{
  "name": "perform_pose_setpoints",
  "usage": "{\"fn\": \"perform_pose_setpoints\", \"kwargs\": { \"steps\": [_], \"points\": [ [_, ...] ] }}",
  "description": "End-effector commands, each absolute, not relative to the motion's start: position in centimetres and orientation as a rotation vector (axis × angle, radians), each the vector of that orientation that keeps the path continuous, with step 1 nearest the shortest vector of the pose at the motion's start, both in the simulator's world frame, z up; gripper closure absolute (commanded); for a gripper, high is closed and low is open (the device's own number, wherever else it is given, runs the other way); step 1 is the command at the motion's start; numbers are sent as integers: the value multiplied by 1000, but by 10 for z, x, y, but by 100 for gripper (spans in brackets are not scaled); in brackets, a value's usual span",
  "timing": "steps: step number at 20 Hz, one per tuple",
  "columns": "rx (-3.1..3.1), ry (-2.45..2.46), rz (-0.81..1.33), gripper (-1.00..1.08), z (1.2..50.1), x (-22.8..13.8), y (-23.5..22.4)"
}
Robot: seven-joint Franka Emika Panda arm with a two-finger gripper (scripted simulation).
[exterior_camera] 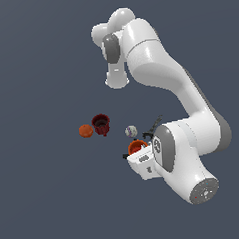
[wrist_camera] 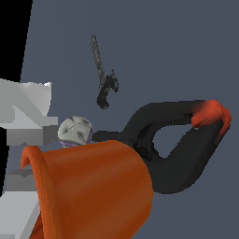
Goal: Pick up a designated object from a clutter of objects.
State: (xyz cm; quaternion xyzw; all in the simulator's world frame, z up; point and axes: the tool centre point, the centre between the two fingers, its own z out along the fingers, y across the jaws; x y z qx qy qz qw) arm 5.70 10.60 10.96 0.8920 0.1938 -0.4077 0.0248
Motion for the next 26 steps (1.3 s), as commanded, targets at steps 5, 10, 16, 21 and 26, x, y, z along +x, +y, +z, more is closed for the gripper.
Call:
{"fn": "perform_pose_setpoints", "kwargs": {
  "steps": [5, 10, 16, 21, 26],
  "points": [
    [2759, 599, -1261, 108, 111, 56, 106],
    [2759, 599, -1261, 108, 118, 54, 105],
    [2759, 599, -1261, 108, 137, 46, 104],
    [2758, 599, -1261, 108, 167, 35, 103],
    [2757, 599, -1261, 108, 210, 19, 100]
  ]
}}
